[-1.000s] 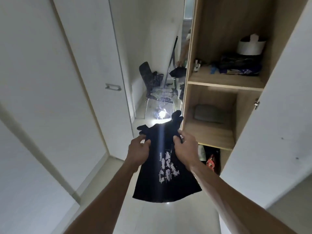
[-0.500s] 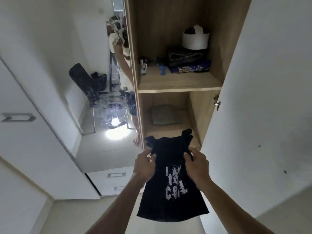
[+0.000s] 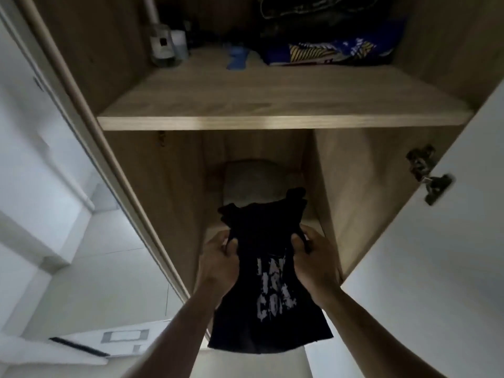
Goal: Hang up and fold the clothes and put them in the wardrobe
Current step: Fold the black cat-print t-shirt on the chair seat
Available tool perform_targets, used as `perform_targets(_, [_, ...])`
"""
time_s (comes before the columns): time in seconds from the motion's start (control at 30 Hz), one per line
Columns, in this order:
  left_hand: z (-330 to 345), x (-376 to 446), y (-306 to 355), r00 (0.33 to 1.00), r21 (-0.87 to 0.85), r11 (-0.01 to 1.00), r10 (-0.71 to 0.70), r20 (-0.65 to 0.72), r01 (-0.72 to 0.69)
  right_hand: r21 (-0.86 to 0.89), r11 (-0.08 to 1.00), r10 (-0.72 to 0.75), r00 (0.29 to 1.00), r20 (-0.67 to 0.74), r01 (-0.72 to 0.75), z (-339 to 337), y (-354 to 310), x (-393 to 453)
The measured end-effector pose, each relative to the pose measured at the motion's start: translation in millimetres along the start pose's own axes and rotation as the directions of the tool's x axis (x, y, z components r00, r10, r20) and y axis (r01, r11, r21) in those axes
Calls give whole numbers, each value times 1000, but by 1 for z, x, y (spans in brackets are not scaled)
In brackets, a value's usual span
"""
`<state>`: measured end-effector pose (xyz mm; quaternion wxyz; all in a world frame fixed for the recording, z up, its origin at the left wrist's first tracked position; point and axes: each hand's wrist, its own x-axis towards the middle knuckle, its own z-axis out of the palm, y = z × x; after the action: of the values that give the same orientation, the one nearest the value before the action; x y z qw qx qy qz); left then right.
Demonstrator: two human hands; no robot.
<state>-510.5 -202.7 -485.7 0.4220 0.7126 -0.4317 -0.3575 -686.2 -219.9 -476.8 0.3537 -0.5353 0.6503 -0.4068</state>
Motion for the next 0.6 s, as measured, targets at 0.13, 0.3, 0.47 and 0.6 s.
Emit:
perform_targets(0.13, [42, 90, -34, 996, -4, 1000, -12, -84, 11, 36, 998, -52, 997, -66, 54, 47, 40, 87])
perform_targets(0.3, [75, 173, -61, 989, -10, 1000, 11, -148, -13, 141, 990, -20, 997, -68, 29, 94, 79, 168])
perform_targets(0.47, [97, 225, -77, 987, 21, 1000, 10, -160, -6, 149, 989, -7, 998, -67, 17, 127, 110, 221])
perform_targets(0.6, [106, 242, -86, 982, 53, 999, -1, -187, 11, 107, 993, -48, 998, -40, 52, 139, 124, 244])
